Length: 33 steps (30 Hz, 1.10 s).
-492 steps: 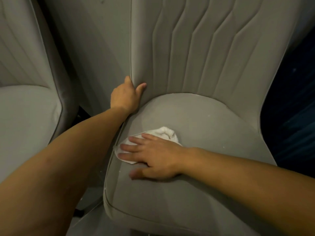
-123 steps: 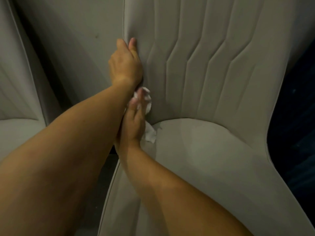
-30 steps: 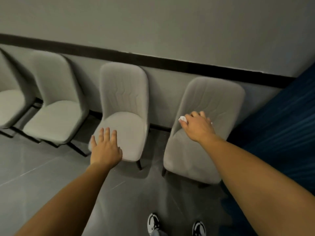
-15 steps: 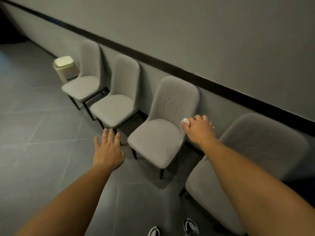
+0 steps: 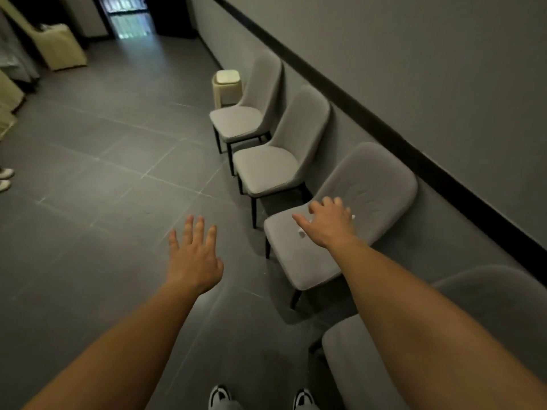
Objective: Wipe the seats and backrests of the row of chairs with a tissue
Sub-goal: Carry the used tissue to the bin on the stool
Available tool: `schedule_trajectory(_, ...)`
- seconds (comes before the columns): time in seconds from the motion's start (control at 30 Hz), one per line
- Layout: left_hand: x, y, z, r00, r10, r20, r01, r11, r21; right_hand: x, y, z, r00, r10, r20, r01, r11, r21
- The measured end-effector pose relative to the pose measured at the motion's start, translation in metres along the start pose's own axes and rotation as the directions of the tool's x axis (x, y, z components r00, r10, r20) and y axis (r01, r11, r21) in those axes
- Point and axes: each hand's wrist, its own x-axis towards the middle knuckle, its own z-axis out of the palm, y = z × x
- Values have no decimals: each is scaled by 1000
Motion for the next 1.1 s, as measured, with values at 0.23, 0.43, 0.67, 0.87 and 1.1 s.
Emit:
schedule_trajectory(0.23, -11, -73, -8, 992, -127, -13, 127, 992, 0, 22, -89, 3, 990, -139, -29, 138, 990, -33)
schedule_trajectory(0.43, -10, -160, 9, 986, -168, 7, 168, 986, -3, 41, -181, 8, 978, -205, -48, 202, 977, -65)
schedule_trajectory(0.67, 8, -248, 27, 969, -243, 46, 244, 969, -29, 58, -257, 10, 965, -252, -76, 244, 965, -96)
schedule_trajectory(0.87, 47, -262, 36, 979, -202, 39, 205, 976, -79, 89, -267, 11, 973, -224, -58, 218, 971, -95)
schedule_trajectory(1.1, 133, -246, 28, 992, -126, -22, 124, 990, -67, 162, -254, 13, 972, -234, -33, 229, 968, -103)
